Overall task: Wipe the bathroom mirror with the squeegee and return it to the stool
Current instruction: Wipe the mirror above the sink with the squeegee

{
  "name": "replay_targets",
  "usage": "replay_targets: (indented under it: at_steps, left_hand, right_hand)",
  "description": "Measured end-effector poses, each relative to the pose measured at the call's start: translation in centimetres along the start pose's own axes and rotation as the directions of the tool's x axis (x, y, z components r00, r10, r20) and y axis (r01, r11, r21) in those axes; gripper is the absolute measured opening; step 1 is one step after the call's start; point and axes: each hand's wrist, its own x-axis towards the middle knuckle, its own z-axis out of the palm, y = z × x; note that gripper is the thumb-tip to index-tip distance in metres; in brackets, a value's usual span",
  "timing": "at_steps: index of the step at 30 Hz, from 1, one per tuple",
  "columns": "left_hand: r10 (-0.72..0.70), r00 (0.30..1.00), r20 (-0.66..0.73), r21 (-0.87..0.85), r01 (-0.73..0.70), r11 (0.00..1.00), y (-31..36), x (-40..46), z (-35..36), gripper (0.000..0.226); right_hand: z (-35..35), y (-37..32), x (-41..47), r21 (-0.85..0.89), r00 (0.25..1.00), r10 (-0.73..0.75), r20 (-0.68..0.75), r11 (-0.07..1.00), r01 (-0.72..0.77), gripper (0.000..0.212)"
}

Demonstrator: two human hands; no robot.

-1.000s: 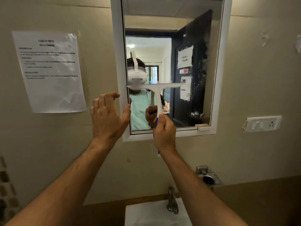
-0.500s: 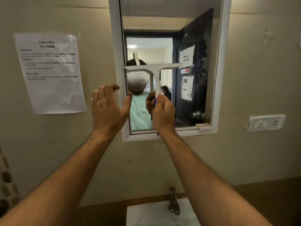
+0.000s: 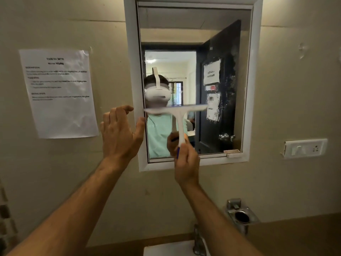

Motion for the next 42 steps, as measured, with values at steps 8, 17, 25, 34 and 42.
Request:
replay_targets:
  at_steps: [8,17,25,34,42]
  left_hand:
    - [-0.003,1.0,-0.014,-0.01,0.003,1.0,-0.4,0.0,-0.1,0.045]
    - [0.008,1.0,0.007,0.033,-0.008,0.999,-1.1,-0.4,-0.4,0.047]
    - [0.028,0.999,-0.028,0.045,-0.026,0.999,0.4,1.2,-0.4,0.045]
    - [0.044,0.999,-0.015,0.059,-0.043,0.997,-0.4,1.0,-0.4,0.047]
    - [0.073,0.997,-0.026,0.066,-0.072,0.995,1.0,2.9,-0.2,0.053]
  right_hand:
    - [1.9,-3.6,5.2,-0.106,0.998,-0.054,-0.043,0.993,0.05,0.031]
    - [0.3,0.7,0.3,0.026,1.0,0.006,-0.004,1.0,-0.006,0.034]
    - [2.7,-7.1,8.4,-0.065,0.997,-0.033,-0.072,0.998,0.028,0.039]
    - [1.2,-1.1,4.4,-0.012,0.996,-0.066,-0.052,0.998,0.065,0.031]
    - [3.3,-11.7,13.4,0.047,0.992,-0.111,-0.056,0.992,0.114,0.043]
